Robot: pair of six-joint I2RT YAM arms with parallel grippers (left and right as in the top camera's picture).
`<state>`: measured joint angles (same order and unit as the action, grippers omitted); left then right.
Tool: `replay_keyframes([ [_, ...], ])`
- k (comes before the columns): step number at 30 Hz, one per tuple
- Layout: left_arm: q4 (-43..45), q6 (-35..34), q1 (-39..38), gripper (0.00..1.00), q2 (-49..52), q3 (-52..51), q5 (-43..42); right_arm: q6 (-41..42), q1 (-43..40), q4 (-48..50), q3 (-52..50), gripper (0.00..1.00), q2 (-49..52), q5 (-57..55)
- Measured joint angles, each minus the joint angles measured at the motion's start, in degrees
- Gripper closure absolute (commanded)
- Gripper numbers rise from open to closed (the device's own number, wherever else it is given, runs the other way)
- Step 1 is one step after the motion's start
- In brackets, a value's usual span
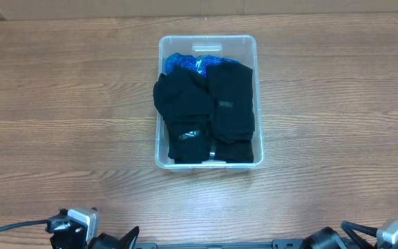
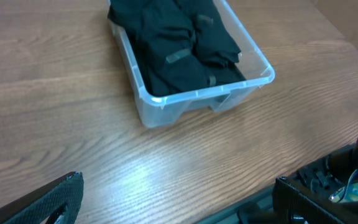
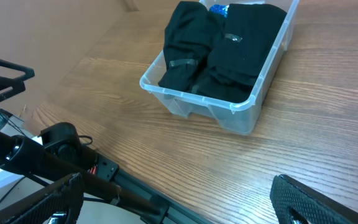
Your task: Pack container
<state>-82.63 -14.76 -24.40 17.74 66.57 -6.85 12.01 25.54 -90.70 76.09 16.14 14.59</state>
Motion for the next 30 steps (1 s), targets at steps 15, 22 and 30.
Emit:
replay_keyframes([
  [15, 12.6, 0.1, 7.3, 0.0, -3.7, -5.9, 0.0, 0.0, 0.0, -0.2, 0.0, 0.0, 0.0, 0.0],
  [22, 35.4, 1.0, 17.5, 0.0, -15.2, -33.8, -2.2, 0.0, 0.0, -0.2, 0.0, 0.0, 0.0, 0.0],
  [30, 58.7, 3.4, 18.5, 0.0, -16.7, -56.6, -3.5, 0.0, 0.0, -0.2, -0.1, 0.0, 0.0, 0.0],
])
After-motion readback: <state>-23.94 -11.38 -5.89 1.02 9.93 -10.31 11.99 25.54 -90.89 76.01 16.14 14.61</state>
